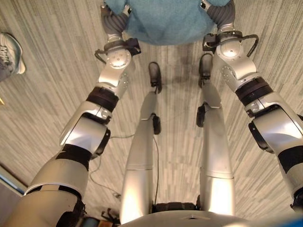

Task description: Pick up all the scattered cushions and arrange them neatly on the sofa.

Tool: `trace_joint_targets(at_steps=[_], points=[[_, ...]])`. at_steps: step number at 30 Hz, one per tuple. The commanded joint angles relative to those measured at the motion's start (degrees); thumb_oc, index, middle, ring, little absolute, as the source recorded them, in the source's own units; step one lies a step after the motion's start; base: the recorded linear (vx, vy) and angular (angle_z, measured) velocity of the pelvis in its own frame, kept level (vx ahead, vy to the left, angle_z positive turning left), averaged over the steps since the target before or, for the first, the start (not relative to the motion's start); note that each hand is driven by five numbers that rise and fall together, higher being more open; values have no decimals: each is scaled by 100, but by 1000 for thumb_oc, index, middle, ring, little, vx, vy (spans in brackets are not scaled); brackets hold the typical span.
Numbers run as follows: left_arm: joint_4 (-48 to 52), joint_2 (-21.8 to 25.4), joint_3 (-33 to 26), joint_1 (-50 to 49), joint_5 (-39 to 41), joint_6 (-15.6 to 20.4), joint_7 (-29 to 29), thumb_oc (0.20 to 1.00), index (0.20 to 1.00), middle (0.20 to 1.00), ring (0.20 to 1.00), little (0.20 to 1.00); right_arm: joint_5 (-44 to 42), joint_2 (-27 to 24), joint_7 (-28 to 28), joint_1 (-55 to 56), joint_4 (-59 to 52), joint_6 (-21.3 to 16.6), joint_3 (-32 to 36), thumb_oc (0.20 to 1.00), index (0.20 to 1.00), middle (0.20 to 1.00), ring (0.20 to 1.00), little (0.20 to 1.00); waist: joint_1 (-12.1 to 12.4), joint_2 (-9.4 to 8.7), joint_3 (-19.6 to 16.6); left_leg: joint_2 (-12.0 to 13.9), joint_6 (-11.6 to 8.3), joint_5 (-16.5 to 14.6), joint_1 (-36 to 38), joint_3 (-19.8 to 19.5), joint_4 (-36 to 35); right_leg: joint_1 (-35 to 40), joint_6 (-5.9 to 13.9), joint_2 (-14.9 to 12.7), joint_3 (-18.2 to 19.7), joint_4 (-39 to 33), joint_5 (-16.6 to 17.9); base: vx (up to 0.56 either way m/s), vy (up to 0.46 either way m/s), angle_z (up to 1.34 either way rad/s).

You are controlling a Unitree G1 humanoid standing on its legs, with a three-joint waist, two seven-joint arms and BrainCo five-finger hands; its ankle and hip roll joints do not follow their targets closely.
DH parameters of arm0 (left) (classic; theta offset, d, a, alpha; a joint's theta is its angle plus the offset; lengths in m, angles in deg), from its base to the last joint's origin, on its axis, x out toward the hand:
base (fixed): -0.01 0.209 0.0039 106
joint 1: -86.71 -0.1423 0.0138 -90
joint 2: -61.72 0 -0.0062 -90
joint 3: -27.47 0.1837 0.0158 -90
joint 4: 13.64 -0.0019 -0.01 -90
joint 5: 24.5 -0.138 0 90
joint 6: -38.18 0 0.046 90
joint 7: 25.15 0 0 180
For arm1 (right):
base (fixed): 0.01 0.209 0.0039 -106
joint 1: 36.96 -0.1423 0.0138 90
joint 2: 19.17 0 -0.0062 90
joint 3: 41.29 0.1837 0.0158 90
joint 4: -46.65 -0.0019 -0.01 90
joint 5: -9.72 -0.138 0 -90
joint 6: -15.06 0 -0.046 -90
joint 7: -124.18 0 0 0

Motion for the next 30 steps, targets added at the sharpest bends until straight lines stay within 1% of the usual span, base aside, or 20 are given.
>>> trace_joint_targets(at_steps=[1, 3, 4, 8, 10, 12, 13, 14, 15, 16, 18, 19, 20, 21, 26, 27, 28, 29, 30], points=[[857, -347, 127, 145, -128, 416, 299, 200, 200, 200, 200, 200, 353, 927, 392, -229, -994, -425, -418, 200, 200, 200, 200, 200, -98, 128, -47, 305, -252, -360, 29, -576, 245, 497, 594, 41, 498, -416, -68, -35, -4, -2], [988, -374, 155, -35, -200, 390, 351, 200, 200, 200, 200, 200, 414, 871, 397, -79, -1038, -399, -372, 200, 200, 200, 200, 200, -119, 120, -47, 321, -270, -386, 196, -577, 223, 674, 571, 60, 478, -427, -102, -31, -5, -3], [1035, -388, 153, -90, -239, 385, 373, 200, 200, 200, 200, 200, 450, 867, 404, -48, -1050, -399, -355, 200, 200, 200, 200, 200, -115, 120, -47, 344, -268, -213, 141, -558, 173, 633, 566, 65, 461, -492, 83, -80, -20, -2], [1159, -484, 157, -338, -289, 377, 415, 200, 200, 200, 200, 200, 524, 857, 420, 105, -1134, -394, -308, 200, 200, 200, 200, 200, -118, 107, -47, 353, -302, -183, 395, -563, 79, 923, 565, 57, 412, -594, 93, -50, -16, -2], [1337, -577, 146, -669, -355, 347, 474, 200, 200, 200, 200, 200, 628, 825, 453, 360, -1337, -375, -236, 200, 200, 200, 200, 200, -127, 77, -47, 355, -337, -164, 750, -563, -47, 1306, 578, 45, 338, -725, 91, -64, 6, -5], [1399, -632, 164, -807, -376, 335, 487, 200, 200, 200, 200, 200, 677, 828, 462, 481, -1382, -363, -231, 200, 200, 200, 200, 200, -126, 69, -47, 346, -346, -158, 924, -589, -111, 1484, 577, 54, 310, -799, 93, -45, -3, -7], [1423, -779, 120, -1055, -386, 305, 517, 200, 200, 200, 200, 200, 698, 840, 496, 679, -1370, -349, -159, 200, 200, 200, 200, 200, -122, 49, -47, 336, -357, -184, 1250, -615, -179, 1834, 585, 55, 261, -889, 72, -49, 2, -7], [1421, -839, 110, -1162, -391, 290, 528, 200, 200, 200, 200, 200, 708, 871, 513, 782, -1384, -344, -121, 200, 200, 200, 200, 200, -126, 33, -47, 332, -359, -200, 1391, -614, -179, 2017, 582, 52, 221, -943, 73, -33, 7, -4], [1424, -841, 112, -1173, -393, 290, 527, 200, 200, 200, 200, 200, 710, 873, 512, 793, -1388, -343, -121, 200, 200, 200, 200, 200, -125, 35, -47, 334, -359, -200, 1406, -617, -186, 2035, 581, 52, 217, -954, 75, -55, 2, -3], [1538, -915, 86, -1427, -417, 268, 567, 200, 200, 200, 200, 200, 702, 901, 584, 1062, -1489, -363, -30, 200, 200, 200, 200, 200, -107, 9, -47, 325, -359, -245, 1745, -632, -178, 2417, 566, 45, 145, -1013, 32, -53, 2, -1], [1636, -996, 61, -1723, -404, 268, 585, 200, 200, 200, 200, 200, 755, 959, 637, 1292, -1614, -339, -16, 200, 200, 200, 200, 200, -103, -38, -47, 312, -340, -312, 2119, -685, -173, 2863, 547, 42, 98, -1122, 18, -32, 1, 0], [1641, -997, 62, -1735, -405, 267, 583, 200, 200, 200, 200, 200, 757, 961, 636, 1303, -1619, -337, -17, 200, 200, 200, 200, 200, -103, -37, -47, 313, -340, -311, 2134, -687, -181, 2880, 547, 41, 94, -1132, 19, 0, 0, 0], [1742, -1025, 19, -1888, -421, 279, 591, 200, 200, 200, 200, 200, 770, 1001, 654, 1503, -1682, -366, 13, 200, 200, 200, 200, 200, -88, -52, -47, 307, -347, -342, 2387, -708, -206, 3150, 551, 32, 56, -1192, -8, 0, 0, 0], [1822, -948, 31, -2025, -475, 262, 615, 200, 200, 200, 200, 200, 803, 982, 693, 1610, -1768, -339, 8, 200, 200, 200, 200, 200, -88, -73, -47, 302, -331, -372, 2573, -719, -197, 3386, 549, 25, 40, -1248, -3, 5, 9, -4], [2033, -861, -41, -2701, -750, 211, 794, 200, 200, 200, 200, 200, 722, 1159, 947, 2324, -1963, -368, 164, 200, 200, 200, 200, 200, -38, -169, -51, 320, -295, -504, 3867, -758, -378, 4858, 574, -69, -158, -1650, -30, 48, 15, 3], [2058, -835, -8, -2817, -804, 199, 827, 200, 200, 200, 200, 200, 720, 1163, 989, 2432, -1971, -352, 144, 200, 200, 200, 200, 200, -33, -176, -137, 337, -285, -492, 4052, -751, -452, 5069, 581, -86, -175, -1770, 7, 175, 36, 6], [2107, -849, -68, -3049, -845, 220, 884, 200, 200, 200, 200, 200, 705, 1219, 1069, 2705, -2039, -360, 139, 200, 200, 200, 200, 200, -17, -212, -326, 360, -287, -543, 4430, -738, -539, 5499, 594, -138, -282, -1914, -23, 193, 21, 8], [2116, -830, -62, -3154, -869, 207, 914, 200, 200, 200, 200, 200, 683, 1243, 1106, 2790, -2033, -343, 137, 200, 200, 200, 200, 200, -30, -234, -431, 353, -277, -560, 4581, -755, -569, 5687, 600, -147, -293, -1991, -18, 151, 17, 8], [2117, -829, -63, -3154, -870, 206, 914, 200, 200, 200, 200, 200, 683, 1243, 1106, 2789, -2033, -343, 137, 200, 200, 200, 200, 200, -30, -233, -443, 354, -277, -537, 4570, -756, -587, 5681, 601, -146, -294, -2016, 9, 230, 35, 12]])
